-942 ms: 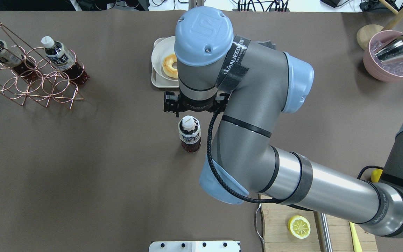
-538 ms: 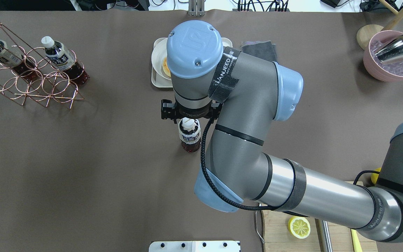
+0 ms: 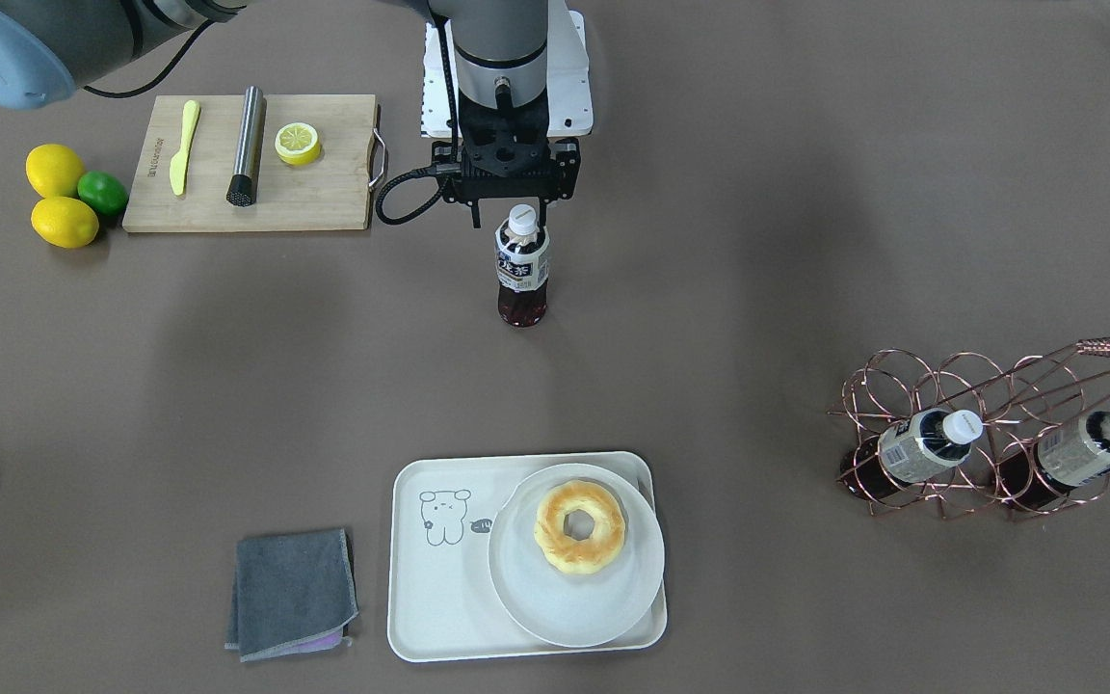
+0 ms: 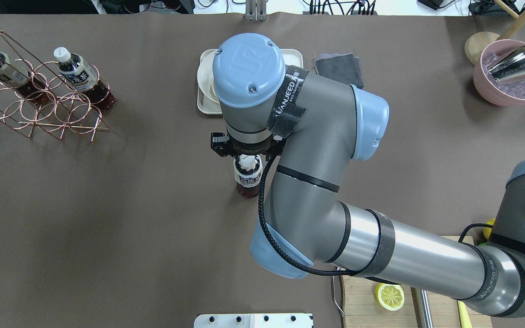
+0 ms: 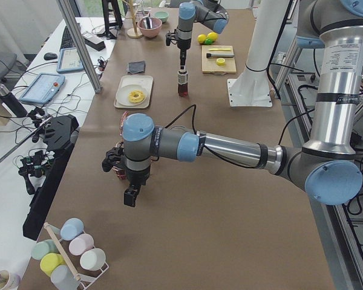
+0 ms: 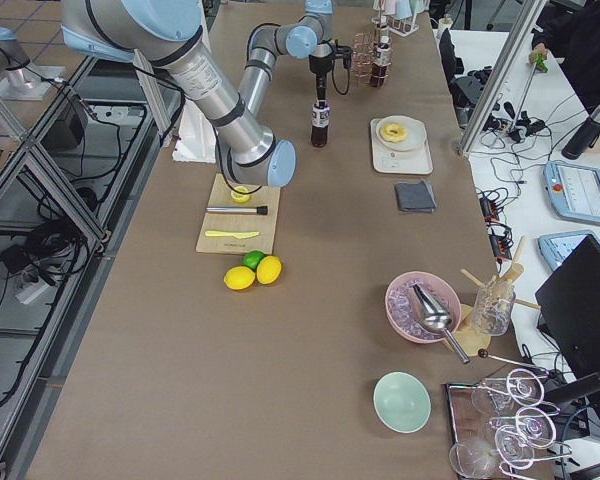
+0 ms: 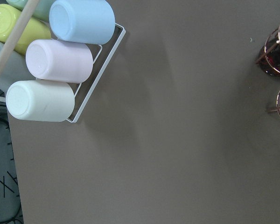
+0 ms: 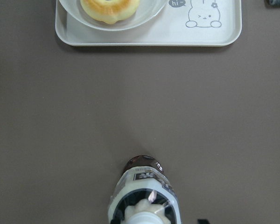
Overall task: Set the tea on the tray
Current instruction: 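Grasp the tea bottle with the right gripper and lift it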
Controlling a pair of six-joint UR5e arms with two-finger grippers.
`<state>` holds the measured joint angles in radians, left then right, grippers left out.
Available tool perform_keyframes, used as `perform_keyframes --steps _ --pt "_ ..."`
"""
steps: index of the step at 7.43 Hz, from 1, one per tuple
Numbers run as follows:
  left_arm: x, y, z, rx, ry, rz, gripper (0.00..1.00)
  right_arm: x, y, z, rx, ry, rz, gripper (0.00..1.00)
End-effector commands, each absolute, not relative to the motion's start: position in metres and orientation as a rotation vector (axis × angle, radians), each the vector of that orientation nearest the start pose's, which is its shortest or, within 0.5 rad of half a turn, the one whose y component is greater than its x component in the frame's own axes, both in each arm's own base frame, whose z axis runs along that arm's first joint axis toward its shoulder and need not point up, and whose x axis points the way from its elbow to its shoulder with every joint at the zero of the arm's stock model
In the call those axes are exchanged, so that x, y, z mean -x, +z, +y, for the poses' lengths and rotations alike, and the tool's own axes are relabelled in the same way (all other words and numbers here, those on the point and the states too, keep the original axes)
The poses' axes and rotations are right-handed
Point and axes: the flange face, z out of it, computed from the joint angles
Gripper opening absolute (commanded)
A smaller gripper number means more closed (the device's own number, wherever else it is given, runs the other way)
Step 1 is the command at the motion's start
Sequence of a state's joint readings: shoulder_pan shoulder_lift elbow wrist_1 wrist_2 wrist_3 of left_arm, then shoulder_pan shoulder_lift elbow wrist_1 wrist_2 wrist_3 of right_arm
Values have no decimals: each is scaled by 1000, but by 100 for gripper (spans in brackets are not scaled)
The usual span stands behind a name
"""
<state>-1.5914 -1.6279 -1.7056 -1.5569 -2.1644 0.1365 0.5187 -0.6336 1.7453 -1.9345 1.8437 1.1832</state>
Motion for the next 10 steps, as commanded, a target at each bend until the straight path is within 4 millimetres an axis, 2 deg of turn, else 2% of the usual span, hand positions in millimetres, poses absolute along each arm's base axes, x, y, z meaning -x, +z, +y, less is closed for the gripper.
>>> perform_keyframes --steps 1,7,8,9,10 --pt "88 577 -521 -220 166 577 98 518 64 -416 -111 26 -779 57" --pt "88 575 -522 -223 167 577 98 527 54 -421 -117 29 -773 59" --pt "88 575 -522 -223 167 577 98 527 55 -420 -116 28 -772 57" --pt "88 575 -522 -223 167 577 98 529 57 -418 -114 25 -770 48" --pt "88 575 -522 -223 167 577 98 529 59 -418 -113 26 -768 46"
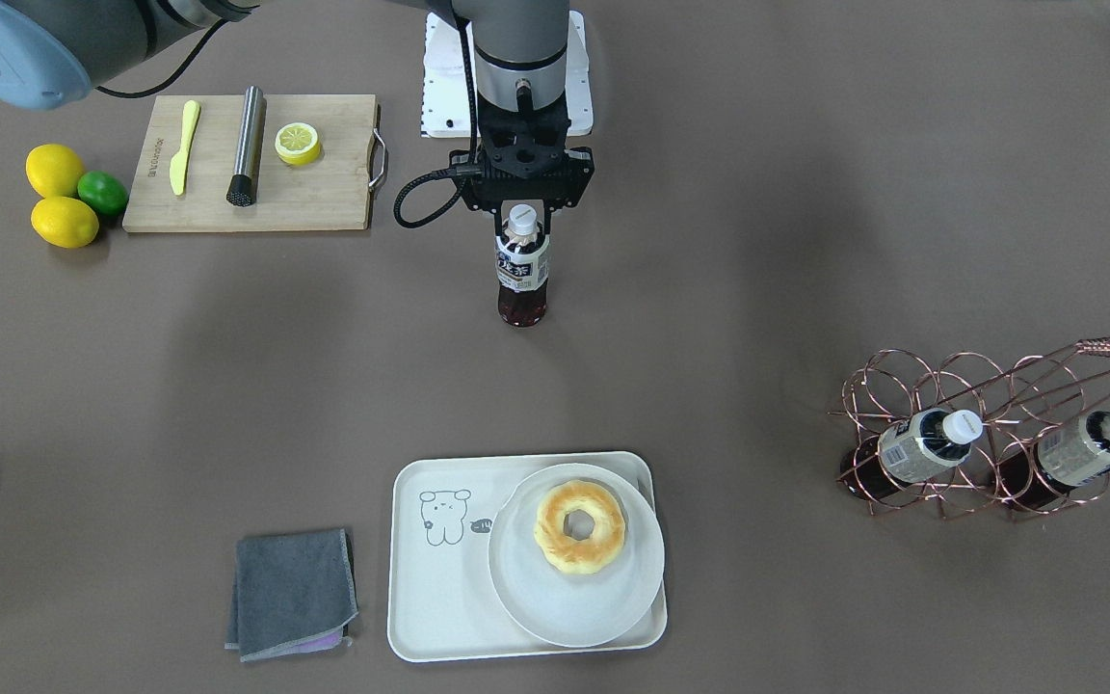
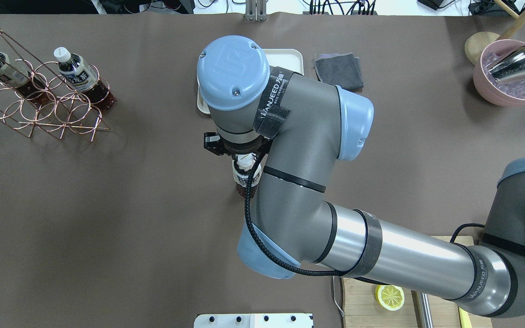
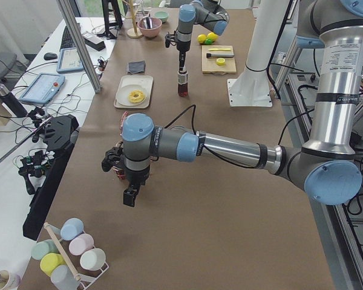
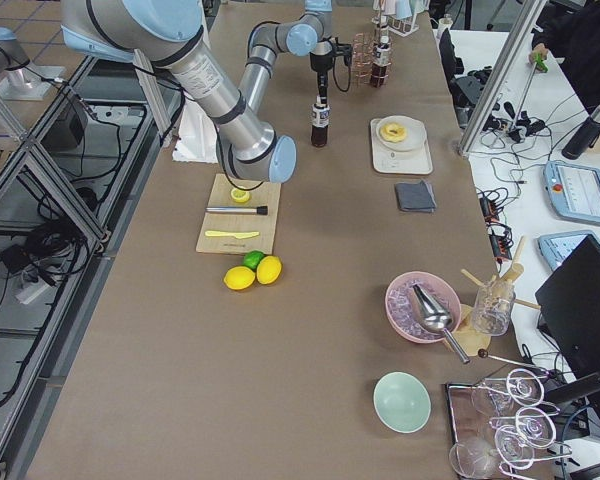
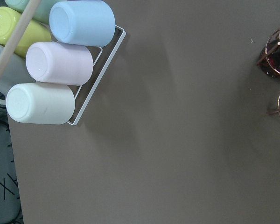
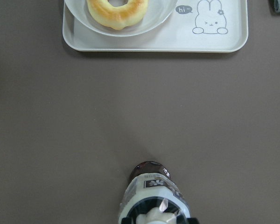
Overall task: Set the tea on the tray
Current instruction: 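Grasp the tea bottle with the right gripper and lift it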
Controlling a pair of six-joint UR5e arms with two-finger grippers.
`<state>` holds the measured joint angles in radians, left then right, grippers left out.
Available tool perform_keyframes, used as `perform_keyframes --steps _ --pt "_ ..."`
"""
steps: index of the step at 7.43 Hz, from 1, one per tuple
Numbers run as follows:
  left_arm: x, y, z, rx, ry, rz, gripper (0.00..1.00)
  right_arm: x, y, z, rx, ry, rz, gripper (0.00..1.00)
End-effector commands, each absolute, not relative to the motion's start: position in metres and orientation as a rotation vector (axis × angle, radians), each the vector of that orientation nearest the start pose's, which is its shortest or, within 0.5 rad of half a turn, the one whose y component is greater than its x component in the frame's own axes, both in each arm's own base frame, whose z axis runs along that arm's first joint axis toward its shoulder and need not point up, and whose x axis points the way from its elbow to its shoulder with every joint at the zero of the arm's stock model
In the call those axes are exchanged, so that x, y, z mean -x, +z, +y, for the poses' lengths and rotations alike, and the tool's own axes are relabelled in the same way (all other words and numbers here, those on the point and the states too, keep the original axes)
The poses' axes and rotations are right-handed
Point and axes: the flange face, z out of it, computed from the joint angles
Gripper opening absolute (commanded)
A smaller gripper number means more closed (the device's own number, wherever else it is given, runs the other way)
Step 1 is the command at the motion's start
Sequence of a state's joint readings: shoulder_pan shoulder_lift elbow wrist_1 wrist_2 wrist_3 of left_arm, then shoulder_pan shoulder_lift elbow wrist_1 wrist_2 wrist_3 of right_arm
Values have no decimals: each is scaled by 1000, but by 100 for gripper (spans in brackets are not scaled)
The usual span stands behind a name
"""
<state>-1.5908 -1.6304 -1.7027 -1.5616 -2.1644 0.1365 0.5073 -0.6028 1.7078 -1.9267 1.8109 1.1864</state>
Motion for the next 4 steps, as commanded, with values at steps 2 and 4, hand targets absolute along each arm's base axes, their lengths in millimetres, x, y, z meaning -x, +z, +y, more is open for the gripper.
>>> perform_keyframes --steps 2,4 --pt "88 573 -523 -226 168 577 98 528 58 -417 -114 25 -770 11" --pt "88 574 -522 -225 167 577 98 513 54 -433 -130 56 -765 0"
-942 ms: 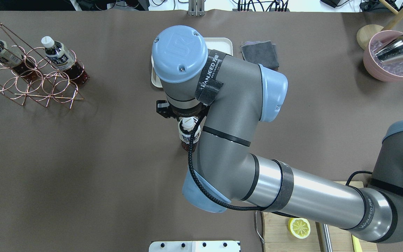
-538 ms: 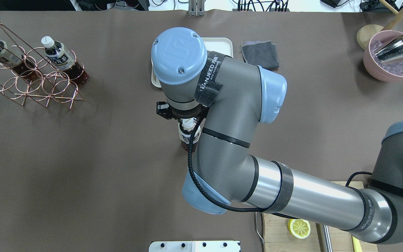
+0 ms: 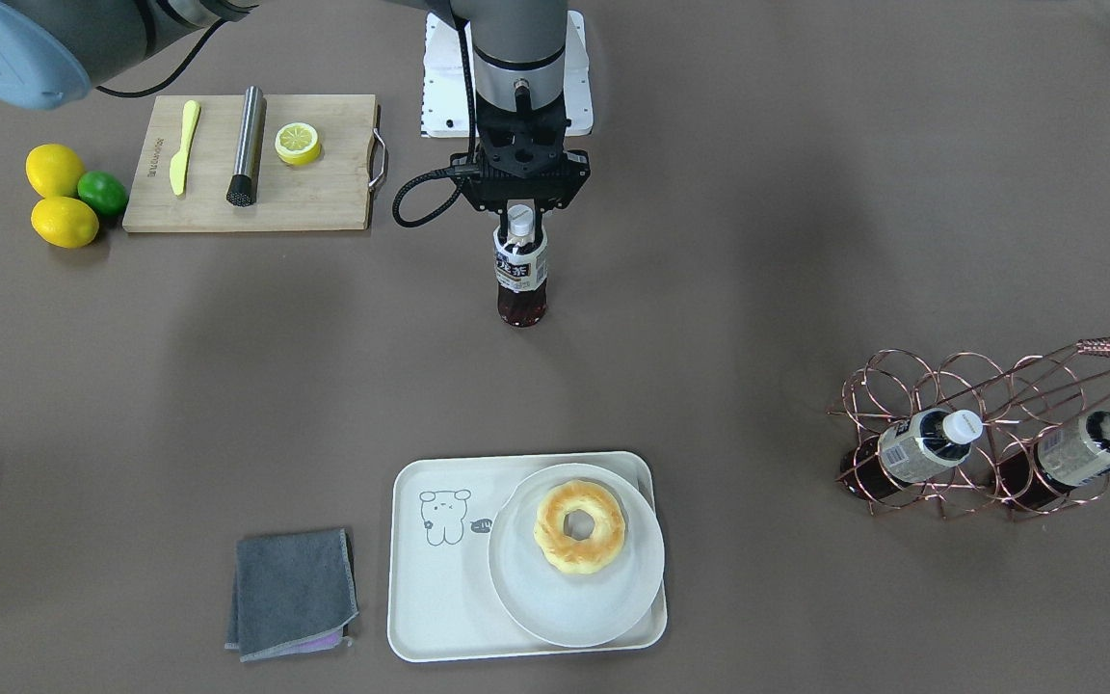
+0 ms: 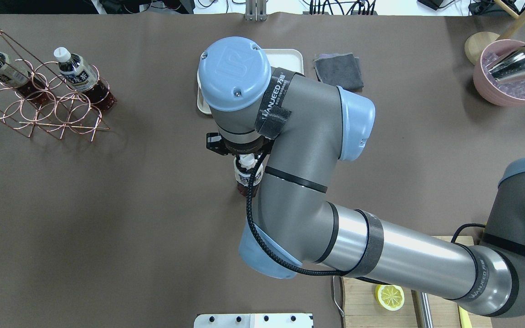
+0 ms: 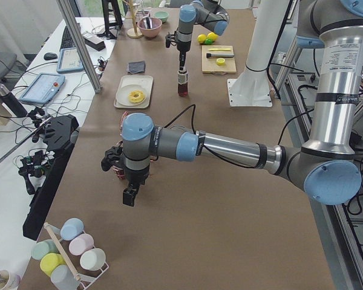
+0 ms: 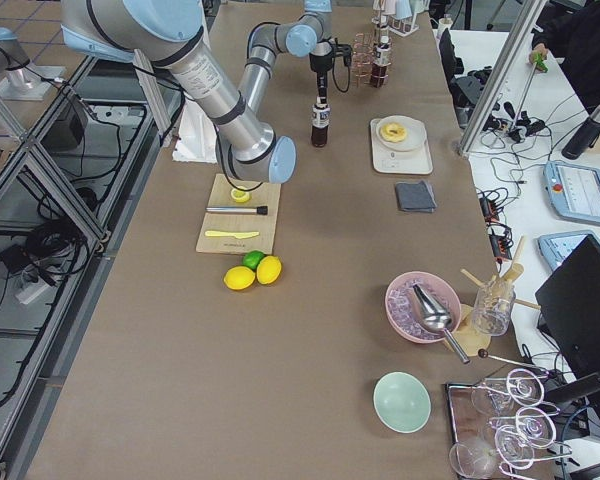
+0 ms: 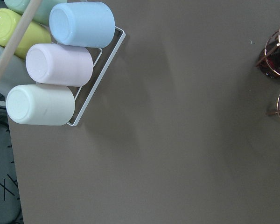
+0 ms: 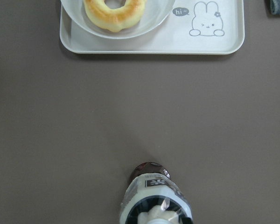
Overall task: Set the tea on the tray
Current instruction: 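Grasp the tea bottle with the right gripper and lift it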
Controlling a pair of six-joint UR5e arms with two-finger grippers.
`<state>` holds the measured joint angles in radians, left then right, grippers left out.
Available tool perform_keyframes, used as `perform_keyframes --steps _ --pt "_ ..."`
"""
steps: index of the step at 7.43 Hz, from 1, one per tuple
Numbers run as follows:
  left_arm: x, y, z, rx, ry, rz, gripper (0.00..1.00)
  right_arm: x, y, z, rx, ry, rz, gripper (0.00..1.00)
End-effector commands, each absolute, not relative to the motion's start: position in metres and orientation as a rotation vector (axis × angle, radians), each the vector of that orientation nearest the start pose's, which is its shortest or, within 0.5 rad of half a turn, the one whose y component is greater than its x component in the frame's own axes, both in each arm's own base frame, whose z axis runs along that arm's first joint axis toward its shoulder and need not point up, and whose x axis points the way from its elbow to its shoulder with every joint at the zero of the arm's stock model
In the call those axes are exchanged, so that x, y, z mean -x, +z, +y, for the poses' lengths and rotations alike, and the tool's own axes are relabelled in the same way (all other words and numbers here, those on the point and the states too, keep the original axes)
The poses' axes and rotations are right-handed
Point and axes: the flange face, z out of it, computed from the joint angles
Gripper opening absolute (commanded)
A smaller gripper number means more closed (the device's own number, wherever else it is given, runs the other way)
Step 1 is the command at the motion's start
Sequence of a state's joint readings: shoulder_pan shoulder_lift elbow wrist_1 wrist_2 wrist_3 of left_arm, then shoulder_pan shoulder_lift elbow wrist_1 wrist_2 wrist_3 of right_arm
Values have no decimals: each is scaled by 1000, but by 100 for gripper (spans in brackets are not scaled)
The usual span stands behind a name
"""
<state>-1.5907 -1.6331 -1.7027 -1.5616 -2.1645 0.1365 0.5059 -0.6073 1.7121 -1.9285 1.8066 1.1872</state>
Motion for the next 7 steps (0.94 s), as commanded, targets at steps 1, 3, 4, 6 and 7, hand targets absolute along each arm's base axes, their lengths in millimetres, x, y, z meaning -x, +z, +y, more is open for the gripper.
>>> perform_keyframes --steps 1,3,4,6,7 --pt "88 575 -522 -223 167 578 98 493 43 -451 -115 77 -780 0" --pt "88 574 -522 -225 168 578 98 440 15 -501 -81 95 -813 0" --pt "88 573 -522 -226 168 578 98 426 14 -537 -61 98 -802 0" --pt "88 573 -522 -228 169 578 98 407 13 -617 -40 83 -750 0" --pt "88 572 -522 -229 167 578 98 388 28 -649 -52 58 -736 0"
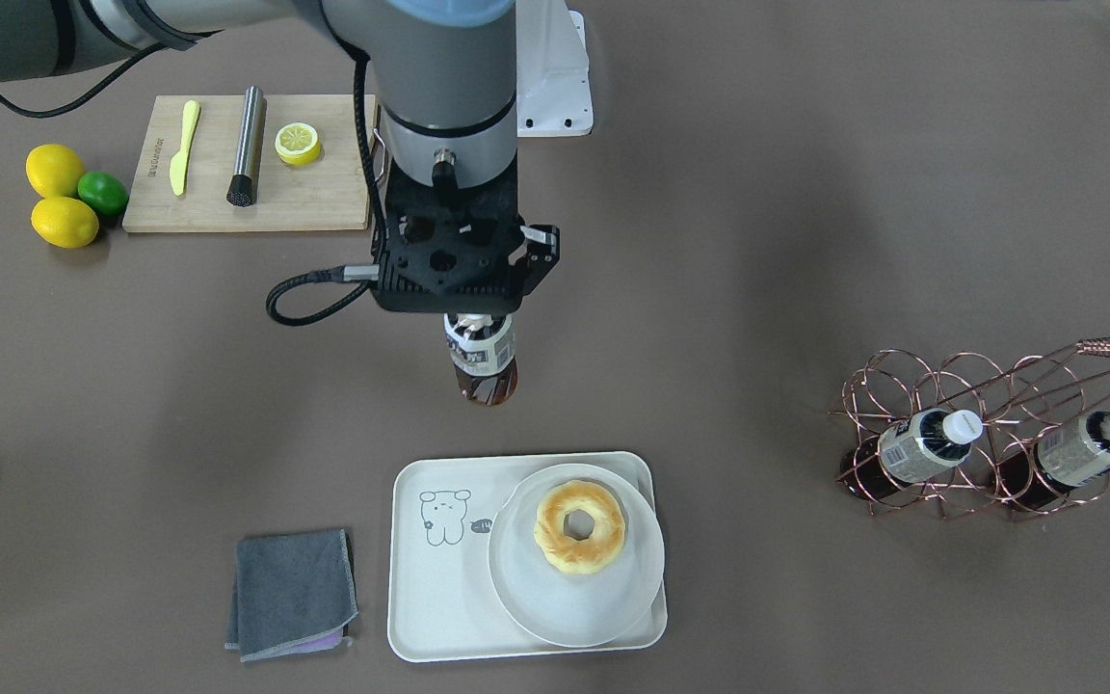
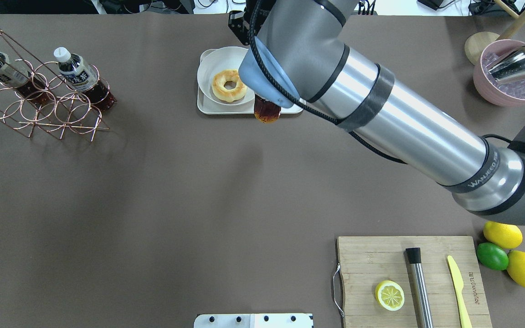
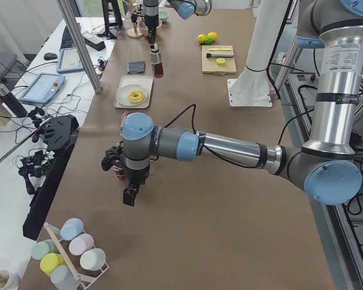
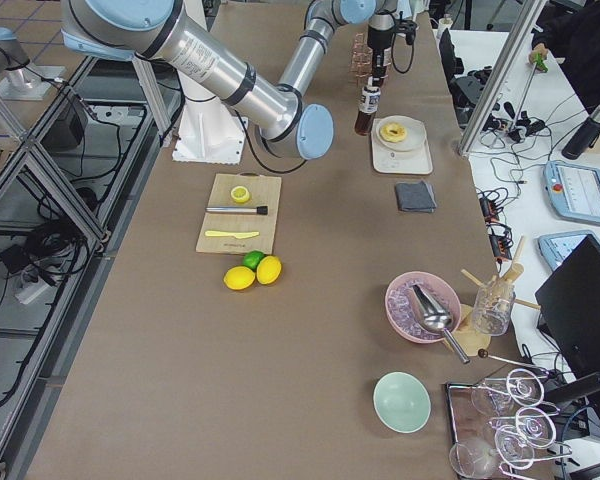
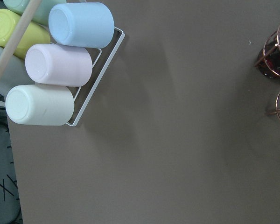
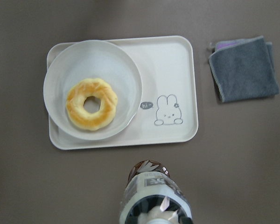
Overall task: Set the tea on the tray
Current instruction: 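Lower the bottle onto the white tray beside the donut bowl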
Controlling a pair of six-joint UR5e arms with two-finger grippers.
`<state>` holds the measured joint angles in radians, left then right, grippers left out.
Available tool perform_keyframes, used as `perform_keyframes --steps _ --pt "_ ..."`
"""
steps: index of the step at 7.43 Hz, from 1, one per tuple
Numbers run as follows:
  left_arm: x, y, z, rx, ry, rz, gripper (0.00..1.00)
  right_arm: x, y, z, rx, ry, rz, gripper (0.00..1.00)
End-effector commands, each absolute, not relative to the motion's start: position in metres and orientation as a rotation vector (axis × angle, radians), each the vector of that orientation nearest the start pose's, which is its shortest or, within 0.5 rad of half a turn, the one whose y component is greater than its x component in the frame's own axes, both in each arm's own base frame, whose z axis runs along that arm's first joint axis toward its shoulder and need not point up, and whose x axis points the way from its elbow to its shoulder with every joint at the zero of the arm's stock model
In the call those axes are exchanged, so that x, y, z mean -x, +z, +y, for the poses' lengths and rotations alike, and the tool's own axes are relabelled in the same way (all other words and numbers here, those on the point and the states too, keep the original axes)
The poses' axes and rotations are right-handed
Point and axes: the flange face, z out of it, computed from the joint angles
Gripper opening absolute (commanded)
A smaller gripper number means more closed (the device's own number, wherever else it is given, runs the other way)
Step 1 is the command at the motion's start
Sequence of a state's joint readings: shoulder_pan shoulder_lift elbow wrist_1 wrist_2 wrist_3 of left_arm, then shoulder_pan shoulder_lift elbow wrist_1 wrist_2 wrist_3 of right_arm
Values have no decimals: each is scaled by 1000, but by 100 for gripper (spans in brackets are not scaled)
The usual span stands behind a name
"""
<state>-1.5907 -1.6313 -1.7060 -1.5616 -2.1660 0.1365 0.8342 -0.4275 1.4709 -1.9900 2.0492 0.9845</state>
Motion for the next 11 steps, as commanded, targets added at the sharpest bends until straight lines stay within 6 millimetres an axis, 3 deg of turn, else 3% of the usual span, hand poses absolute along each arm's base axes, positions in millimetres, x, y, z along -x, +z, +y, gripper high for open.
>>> perform_keyframes --steps 1,3,5,6,8,11 --pt "88 570 -522 -234 170 577 98 383 46 -682 -60 71 -761 0" --pt "87 571 -524 -230 169 578 98 387 83 -724 -83 73 -768 0" --pt "86 569 -527 -233 171 578 98 392 104 -738 -75 73 -753 0" --pt "87 569 -528 -233 171 577 98 396 103 -738 -85 66 -763 0" --pt "84 574 -530 -223 172 578 98 424 102 -734 -123 41 -772 0" --pt "84 595 -535 -246 178 576 98 449 109 -724 -149 27 -730 0"
